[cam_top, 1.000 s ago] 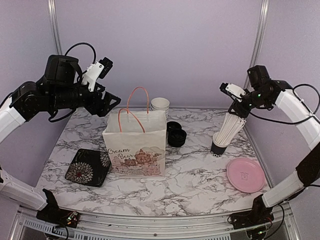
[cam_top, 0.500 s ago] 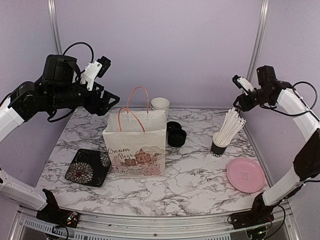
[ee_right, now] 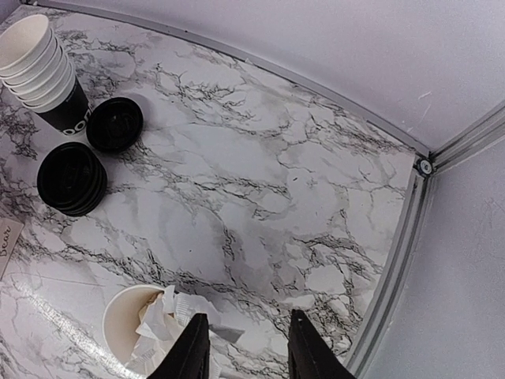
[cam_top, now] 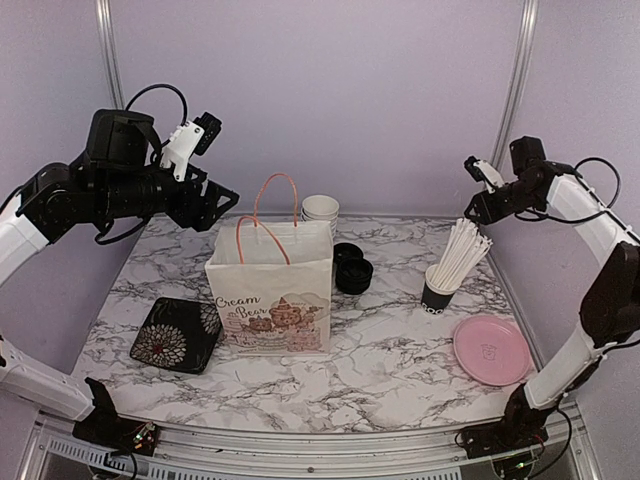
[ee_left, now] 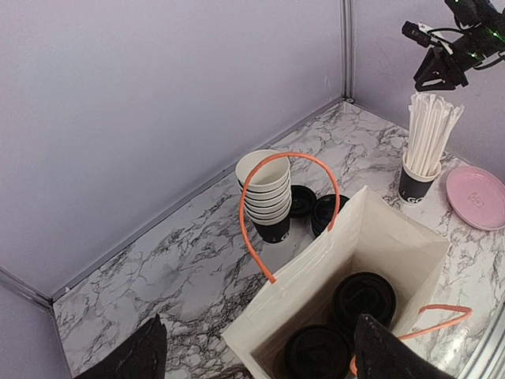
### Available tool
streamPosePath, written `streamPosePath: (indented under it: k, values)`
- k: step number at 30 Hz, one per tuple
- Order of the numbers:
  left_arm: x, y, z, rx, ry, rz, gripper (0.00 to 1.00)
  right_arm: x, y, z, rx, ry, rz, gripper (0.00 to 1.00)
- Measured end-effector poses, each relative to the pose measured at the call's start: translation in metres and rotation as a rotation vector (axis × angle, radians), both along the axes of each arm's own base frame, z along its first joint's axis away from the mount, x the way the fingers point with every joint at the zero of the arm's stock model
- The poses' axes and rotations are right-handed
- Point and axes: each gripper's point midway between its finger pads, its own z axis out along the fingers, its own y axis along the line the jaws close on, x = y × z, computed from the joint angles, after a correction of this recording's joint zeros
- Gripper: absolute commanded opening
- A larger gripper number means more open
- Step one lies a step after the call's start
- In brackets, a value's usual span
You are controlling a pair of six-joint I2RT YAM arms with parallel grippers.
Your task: Pack the takeout coffee
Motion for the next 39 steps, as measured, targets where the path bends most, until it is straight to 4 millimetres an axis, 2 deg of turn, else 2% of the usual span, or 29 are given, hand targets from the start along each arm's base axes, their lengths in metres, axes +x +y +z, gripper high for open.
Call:
streamPosePath:
  k: [4,10,12,16,21,31,39]
  values:
    - [0.001,0.001,-0.001,0.006,-0.001,0.004,0.83,0.000,0.002,-0.001,0.013,0.007,0.001,0.31]
    - [0.001,0.001,-0.005,0.013,0.003,0.004,0.83,0.000,0.005,0.004,0.030,0.003,0.010,0.14]
    - [0.001,0.001,-0.007,0.019,0.004,0.004,0.83,0.000,0.006,0.002,0.036,0.009,0.013,0.14]
    - [0.000,0.002,-0.008,0.022,0.006,0.004,0.83,0.001,0.007,-0.001,0.042,0.020,0.015,0.26]
    - [-0.001,0.003,-0.009,0.024,0.004,0.004,0.83,0.000,0.008,-0.002,0.048,0.026,0.018,0.26]
    - [-0.003,0.006,-0.011,0.025,0.003,0.007,0.83,0.000,0.013,-0.007,0.078,0.047,0.037,0.01]
    - [-0.005,0.008,-0.009,0.021,-0.001,0.007,0.83,-0.003,0.016,-0.002,0.096,0.043,0.043,0.00]
